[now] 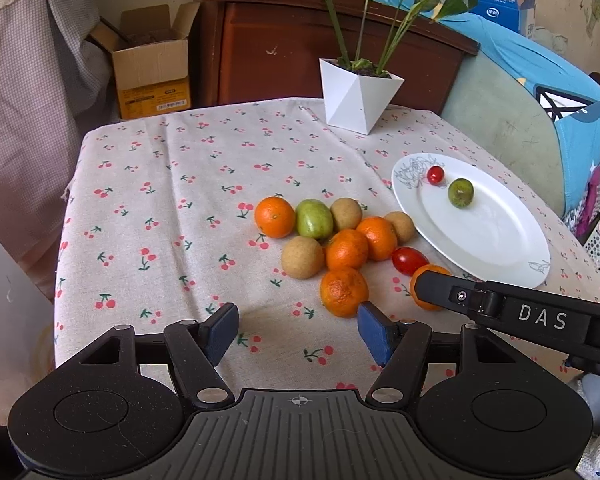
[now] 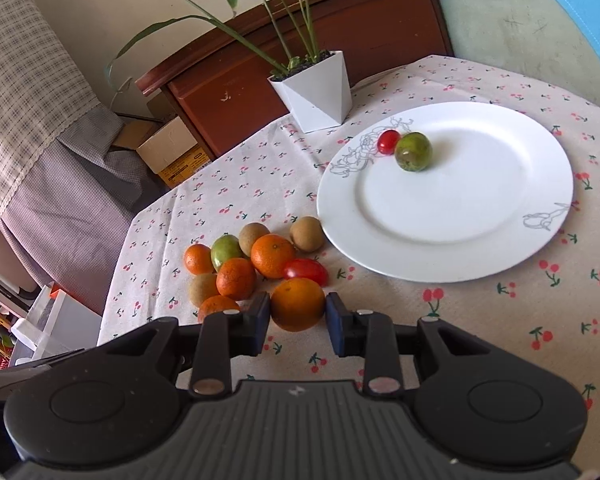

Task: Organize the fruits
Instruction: 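Move both open tools back to the fruit cluster toward two mandarin oranges, then grasp a mandarin orange with the right gripper while the left gripper grasps another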

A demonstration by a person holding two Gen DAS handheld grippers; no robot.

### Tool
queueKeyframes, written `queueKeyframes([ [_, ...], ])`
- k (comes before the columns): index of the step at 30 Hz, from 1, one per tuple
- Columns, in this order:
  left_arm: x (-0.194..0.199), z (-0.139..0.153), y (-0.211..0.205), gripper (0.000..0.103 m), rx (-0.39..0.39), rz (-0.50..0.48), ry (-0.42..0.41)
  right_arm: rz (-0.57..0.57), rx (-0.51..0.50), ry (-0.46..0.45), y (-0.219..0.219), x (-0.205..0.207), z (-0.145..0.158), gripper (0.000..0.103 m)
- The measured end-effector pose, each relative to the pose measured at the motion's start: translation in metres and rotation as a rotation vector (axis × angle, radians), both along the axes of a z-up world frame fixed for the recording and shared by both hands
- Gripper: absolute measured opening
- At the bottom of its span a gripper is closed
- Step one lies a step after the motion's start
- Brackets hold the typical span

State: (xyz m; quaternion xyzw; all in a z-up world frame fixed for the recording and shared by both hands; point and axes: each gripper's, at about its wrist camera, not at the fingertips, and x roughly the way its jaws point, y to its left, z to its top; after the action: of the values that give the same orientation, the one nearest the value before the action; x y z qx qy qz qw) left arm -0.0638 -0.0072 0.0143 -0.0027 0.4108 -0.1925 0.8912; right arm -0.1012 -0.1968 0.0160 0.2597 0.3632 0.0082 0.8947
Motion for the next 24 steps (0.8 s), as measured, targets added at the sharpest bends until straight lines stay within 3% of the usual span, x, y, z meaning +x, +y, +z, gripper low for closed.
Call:
queueKeyframes([
  [18,0.0,-0.011,-0.032,0.052,0.044,-0.073,-0.099,-0.07,0.057,0.054,-0.017,-0.003,-0.007,0.033],
  [24,-0.001,-0.012,-0.035,0.041,0.061,-0.083,-0.12,-0.069,0.056,0.055,-0.016,-0.003,-0.007,0.033],
])
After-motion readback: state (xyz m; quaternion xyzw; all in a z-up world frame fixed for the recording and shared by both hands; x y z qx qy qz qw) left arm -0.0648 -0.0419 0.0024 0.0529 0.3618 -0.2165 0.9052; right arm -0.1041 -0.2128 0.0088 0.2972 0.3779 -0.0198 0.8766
